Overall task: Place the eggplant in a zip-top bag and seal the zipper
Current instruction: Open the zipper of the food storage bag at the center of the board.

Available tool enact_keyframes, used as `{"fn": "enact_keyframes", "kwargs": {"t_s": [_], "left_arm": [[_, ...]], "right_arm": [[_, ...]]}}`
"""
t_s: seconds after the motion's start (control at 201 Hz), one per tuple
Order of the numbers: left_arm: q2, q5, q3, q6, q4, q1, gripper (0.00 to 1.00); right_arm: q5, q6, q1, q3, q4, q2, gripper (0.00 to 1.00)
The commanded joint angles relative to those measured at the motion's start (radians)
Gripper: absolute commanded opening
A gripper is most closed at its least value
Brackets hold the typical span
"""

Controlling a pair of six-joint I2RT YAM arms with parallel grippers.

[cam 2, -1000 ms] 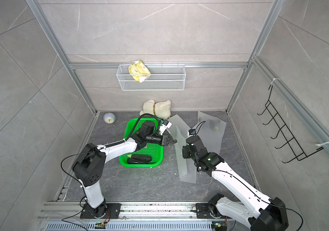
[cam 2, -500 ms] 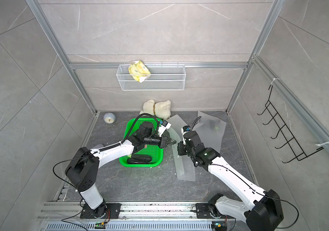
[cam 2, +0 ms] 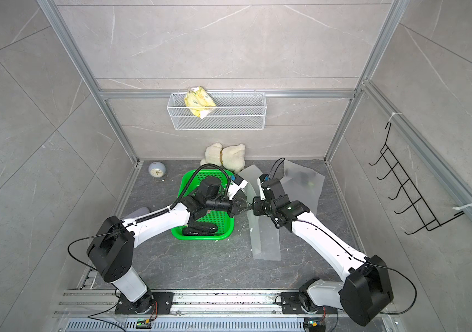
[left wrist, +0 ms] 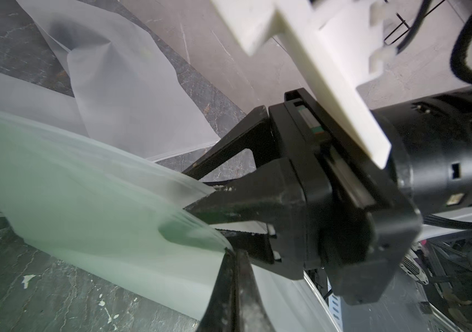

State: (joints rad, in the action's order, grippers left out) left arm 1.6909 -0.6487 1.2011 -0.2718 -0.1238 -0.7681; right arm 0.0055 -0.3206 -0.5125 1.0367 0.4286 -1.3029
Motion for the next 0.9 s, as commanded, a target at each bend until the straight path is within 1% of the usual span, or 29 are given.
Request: {"fn": "enact_keyframes", "kwargs": {"t_s": [0.0,0.119,0.184,0.373,0.632,0.782,0.896], "left_arm": [[-0.042,0.069,0.006,0.034,0.025,-0.006,0.0],[-0.055,0.148,0.001,0.025,0.044,-0.005,0.0],[-0.062,0.192,-0.002,0.019,0.061,-0.005,0.0],[-0.083,0.305,-0.022,-0.013,0.087,-0.003,0.0],[-0.162,0.467,-0.066,-0.022,0.147,0.0,0.0],[-0.207,0.486,-0.081,-0.033,0.122,-0.001,0.0],[-0.228,0.483,-0.065,-0.022,0.121,0.0,0.0]], "right_arm": [[0.006,-0.006,0.002,0.024,0.05,-0.002,0.22],[0.069,0.003,0.003,0.014,0.069,0.026,0.06],[0.097,0.008,0.003,0.013,0.084,0.034,0.03],[0.11,0.017,0.014,0.013,0.093,0.039,0.01],[0.139,0.02,0.021,0.03,0.09,0.038,0.0],[0.102,0.027,0.022,0.071,0.085,0.02,0.0],[0.087,0.052,0.02,0.142,0.11,-0.005,0.0]]}}
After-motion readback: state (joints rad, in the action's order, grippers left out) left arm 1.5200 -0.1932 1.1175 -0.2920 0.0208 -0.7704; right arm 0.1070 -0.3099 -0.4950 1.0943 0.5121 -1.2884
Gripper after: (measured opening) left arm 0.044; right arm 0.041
